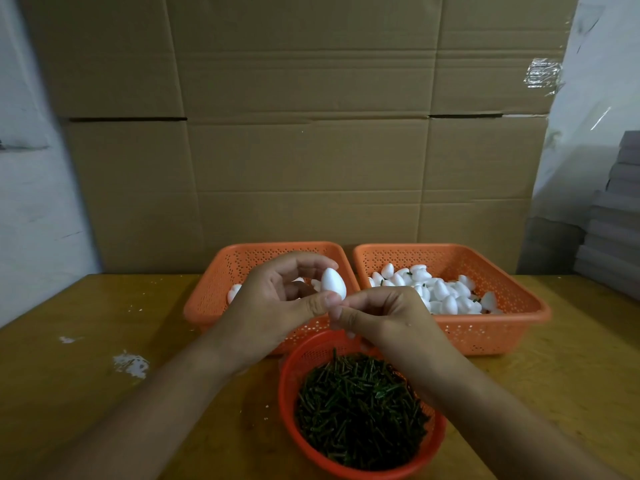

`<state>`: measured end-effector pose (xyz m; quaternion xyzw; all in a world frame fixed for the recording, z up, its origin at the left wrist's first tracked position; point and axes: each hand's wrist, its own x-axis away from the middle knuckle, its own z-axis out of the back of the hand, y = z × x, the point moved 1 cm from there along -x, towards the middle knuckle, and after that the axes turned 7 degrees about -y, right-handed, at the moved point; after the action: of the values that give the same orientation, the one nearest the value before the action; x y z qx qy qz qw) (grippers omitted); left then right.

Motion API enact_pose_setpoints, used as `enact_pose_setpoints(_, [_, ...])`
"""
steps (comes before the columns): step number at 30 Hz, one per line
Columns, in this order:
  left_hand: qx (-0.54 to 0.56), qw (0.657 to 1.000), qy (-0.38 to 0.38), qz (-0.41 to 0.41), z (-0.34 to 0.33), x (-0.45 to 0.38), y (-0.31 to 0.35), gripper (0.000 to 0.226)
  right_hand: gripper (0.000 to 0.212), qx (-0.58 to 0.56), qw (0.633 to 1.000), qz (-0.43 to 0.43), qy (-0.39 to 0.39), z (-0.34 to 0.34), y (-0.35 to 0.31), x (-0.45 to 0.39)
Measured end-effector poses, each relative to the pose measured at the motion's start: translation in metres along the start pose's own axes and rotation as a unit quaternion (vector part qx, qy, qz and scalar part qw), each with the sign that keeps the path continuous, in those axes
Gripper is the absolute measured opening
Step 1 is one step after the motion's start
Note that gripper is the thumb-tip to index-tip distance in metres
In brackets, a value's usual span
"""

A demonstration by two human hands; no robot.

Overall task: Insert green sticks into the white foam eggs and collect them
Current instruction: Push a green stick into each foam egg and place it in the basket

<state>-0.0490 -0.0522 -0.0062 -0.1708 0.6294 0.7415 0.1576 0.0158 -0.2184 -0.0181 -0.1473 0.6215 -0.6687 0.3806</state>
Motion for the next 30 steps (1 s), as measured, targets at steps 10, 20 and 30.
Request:
enact_pose_setpoints(10, [-0.007,0.999,0.022,0.032,0.002,-0.001,-0.001,0.029,0.012,-0.022,0.996,0.028,0.077,0.010,-0.009,0.000])
enact_pose_setpoints(20, [-0.046,0.997,-0.037,0.051,-0.004,0.002,-0.006,0.034,0.009,-0.045,0.993,0.071,0.080,0.008,-0.007,-0.001])
enact_pose_setpoints(30, [0.014,0.998,0.051,0.025,0.003,-0.003,0.001,0.038,0.012,-0.002,0.998,0.057,0.036,0.002,-0.002,-0.001])
